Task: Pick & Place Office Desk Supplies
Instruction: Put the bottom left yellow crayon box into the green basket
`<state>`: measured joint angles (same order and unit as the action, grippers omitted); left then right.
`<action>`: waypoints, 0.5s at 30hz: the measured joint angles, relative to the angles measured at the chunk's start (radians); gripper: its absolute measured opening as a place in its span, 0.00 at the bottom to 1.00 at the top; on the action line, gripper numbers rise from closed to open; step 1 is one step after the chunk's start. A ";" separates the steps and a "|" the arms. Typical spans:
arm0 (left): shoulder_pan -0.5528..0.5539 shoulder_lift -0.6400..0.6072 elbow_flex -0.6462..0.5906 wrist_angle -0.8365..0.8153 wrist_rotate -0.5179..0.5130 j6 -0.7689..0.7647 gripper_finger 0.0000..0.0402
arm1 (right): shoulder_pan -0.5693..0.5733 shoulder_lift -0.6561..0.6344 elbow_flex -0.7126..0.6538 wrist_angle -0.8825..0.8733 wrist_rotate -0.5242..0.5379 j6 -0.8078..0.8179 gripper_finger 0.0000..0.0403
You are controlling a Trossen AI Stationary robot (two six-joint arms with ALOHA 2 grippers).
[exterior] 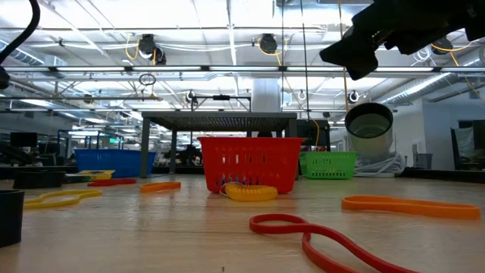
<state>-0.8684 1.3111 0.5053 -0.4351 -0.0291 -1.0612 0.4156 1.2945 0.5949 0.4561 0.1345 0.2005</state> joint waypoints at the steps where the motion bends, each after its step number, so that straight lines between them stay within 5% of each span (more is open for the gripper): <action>1: 0.000 0.014 0.001 0.002 0.005 0.015 0.38 | 0.000 0.000 0.000 0.000 0.000 0.000 0.64; 15: 0.010 -0.017 0.019 0.037 0.047 0.068 0.38 | -0.011 0.000 0.000 0.003 0.028 0.075 0.64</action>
<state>-0.8584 1.2945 0.5245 -0.3977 0.0181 -0.9932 0.4050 1.2945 0.5949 0.4595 0.1627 0.2756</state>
